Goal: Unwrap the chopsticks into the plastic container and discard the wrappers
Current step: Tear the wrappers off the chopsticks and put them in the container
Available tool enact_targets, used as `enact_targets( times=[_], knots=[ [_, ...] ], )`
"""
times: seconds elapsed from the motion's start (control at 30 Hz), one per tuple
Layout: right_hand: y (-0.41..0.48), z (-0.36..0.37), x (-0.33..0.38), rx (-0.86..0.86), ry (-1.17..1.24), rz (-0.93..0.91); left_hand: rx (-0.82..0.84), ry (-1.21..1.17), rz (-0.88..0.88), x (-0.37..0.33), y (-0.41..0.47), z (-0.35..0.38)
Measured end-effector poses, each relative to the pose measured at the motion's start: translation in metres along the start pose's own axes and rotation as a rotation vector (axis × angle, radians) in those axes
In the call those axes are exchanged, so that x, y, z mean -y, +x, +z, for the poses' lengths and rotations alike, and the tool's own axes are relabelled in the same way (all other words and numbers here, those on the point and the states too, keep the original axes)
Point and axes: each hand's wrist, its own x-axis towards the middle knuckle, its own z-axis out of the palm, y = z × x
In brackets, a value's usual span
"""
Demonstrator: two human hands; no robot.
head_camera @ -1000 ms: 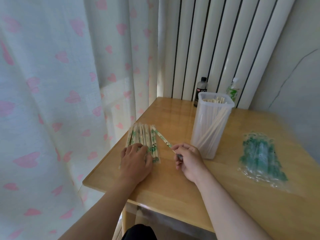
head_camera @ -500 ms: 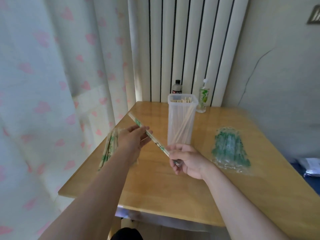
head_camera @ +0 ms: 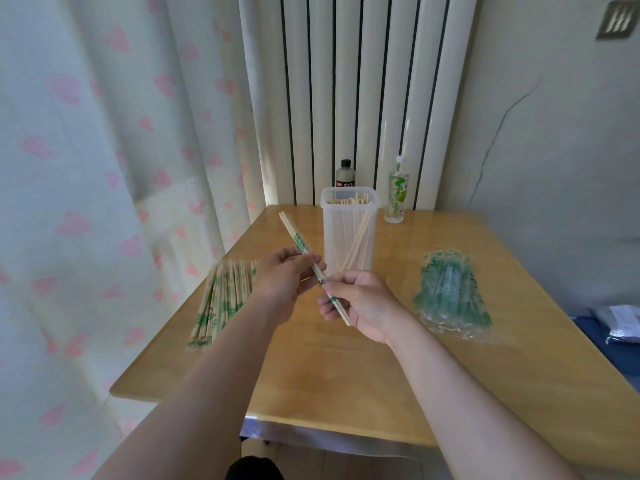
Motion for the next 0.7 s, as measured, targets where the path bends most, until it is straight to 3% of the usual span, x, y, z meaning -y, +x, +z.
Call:
enact_targets(
  times=[0.13, 0.43, 0.6, 0.7],
  knots=[
    [-0.005, -0.003, 0.002, 0.067, 0.074, 0.096, -0.047, -0.038, 0.028, -0.013, 0.000, -0.003],
    [-0.016, -0.033, -0.010, 0.126, -0.147, 0.202, -0.195, -0.067, 0.088, -0.031, 0.004, -0.024],
    [-0.022, -0.053, -0.014, 0.077, -0.146, 0.239, -0.259, -0.082, 0.125, -0.033, 0.009, -0.032],
    [-0.022, -0.056, -0.012, -0.057, -0.026, 0.166, -0.265, -0.093, 0.132, -0.030, 0.009, -0.030]
  ],
)
